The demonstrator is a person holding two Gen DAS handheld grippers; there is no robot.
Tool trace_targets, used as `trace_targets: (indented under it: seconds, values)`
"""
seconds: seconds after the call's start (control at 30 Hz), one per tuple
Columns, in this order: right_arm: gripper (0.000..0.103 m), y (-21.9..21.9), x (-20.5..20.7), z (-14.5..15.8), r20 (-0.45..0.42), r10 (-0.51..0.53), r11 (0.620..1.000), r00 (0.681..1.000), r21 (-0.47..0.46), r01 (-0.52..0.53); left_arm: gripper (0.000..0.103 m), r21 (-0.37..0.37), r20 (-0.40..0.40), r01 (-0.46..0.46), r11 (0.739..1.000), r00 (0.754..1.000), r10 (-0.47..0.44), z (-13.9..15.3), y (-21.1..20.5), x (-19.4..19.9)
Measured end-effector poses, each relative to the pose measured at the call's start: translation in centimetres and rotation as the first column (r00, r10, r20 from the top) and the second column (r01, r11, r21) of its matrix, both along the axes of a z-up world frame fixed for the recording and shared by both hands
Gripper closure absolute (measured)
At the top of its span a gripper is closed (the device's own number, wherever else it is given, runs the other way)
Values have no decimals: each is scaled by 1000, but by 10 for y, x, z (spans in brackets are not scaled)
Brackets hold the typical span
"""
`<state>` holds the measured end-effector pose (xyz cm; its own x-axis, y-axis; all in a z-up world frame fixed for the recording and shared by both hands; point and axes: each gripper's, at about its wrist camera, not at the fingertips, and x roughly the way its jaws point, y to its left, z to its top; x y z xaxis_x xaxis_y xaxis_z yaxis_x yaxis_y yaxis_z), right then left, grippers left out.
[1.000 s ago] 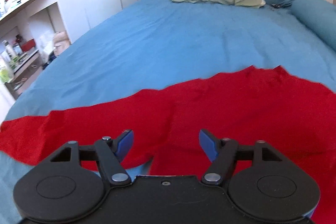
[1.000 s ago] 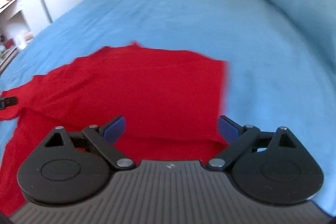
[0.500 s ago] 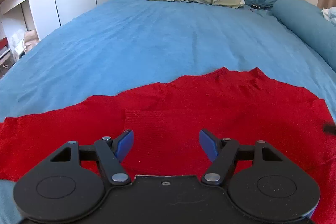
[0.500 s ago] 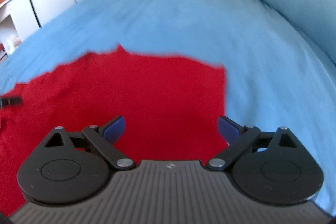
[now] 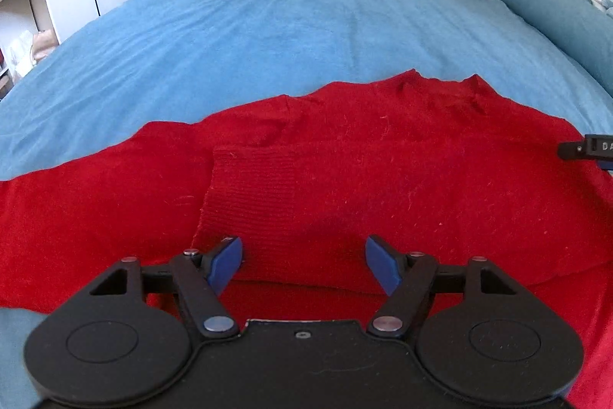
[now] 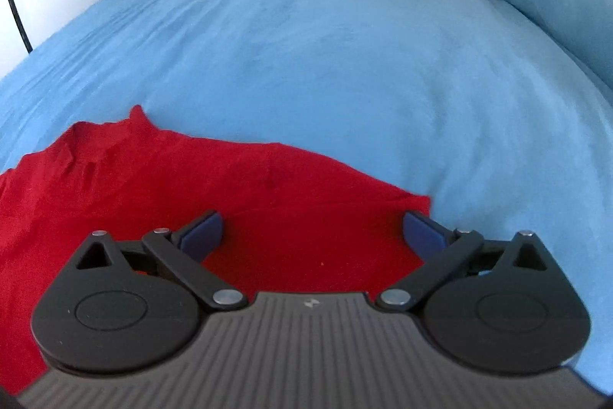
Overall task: Fold small clothes
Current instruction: 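Move the left gripper to the other sleeve cuff and grasp it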
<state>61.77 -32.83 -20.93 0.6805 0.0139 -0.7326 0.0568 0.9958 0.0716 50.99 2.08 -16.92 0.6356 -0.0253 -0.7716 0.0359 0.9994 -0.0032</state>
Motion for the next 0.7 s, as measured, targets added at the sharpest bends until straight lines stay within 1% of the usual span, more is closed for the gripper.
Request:
trace_targets:
  seconds: [0.07,0.13,0.2,0.33,0.4,0.47,0.5,0.53,0.6,0.63,0.67,0.7]
  values:
    - [0,3,-4,13,5,-3,1000,1000,11,3,26,-4,8,-13,1000,1000,13,12,4,-3]
    - [0,10,-16,33,58,15,1000,998,6,-15,26,-7,32,-28,1000,999,29,31,11,-8]
    - [0,21,-30,60,103,35,999,994,-6,-35,26,-11,56,-41,999,998,42,54,19,-16]
    - [0,49,-56,120,146,67,997,987,17,-70,26,-2,106,-76,997,992,76,108,42,-37]
    - [0,72,-75,152,169,98,994,981,22,-103,26,-13,124,-102,995,987,103,136,60,-50]
    - [0,99,-90,180,170,137,990,976,10,-141,18,-43,134,-126,991,982,131,158,82,-64]
    - [0,117,-97,192,176,153,988,973,-1,-155,5,-59,134,-139,989,980,146,167,94,-70]
    - [0,134,-105,202,173,173,985,969,-7,-175,0,-68,134,-153,986,978,161,175,105,-76]
    - [0,172,-121,216,151,207,978,967,-14,-207,0,-84,142,-182,980,971,192,187,132,-89]
    - [0,190,-129,218,144,224,974,964,-16,-224,0,-89,134,-195,977,969,206,189,146,-94]
    - [0,206,-136,218,137,240,970,961,-9,-242,0,-93,122,-209,973,968,219,191,157,-97]
    - [0,224,-143,216,124,253,966,959,18,-257,0,-100,111,-227,969,965,238,192,172,-100]
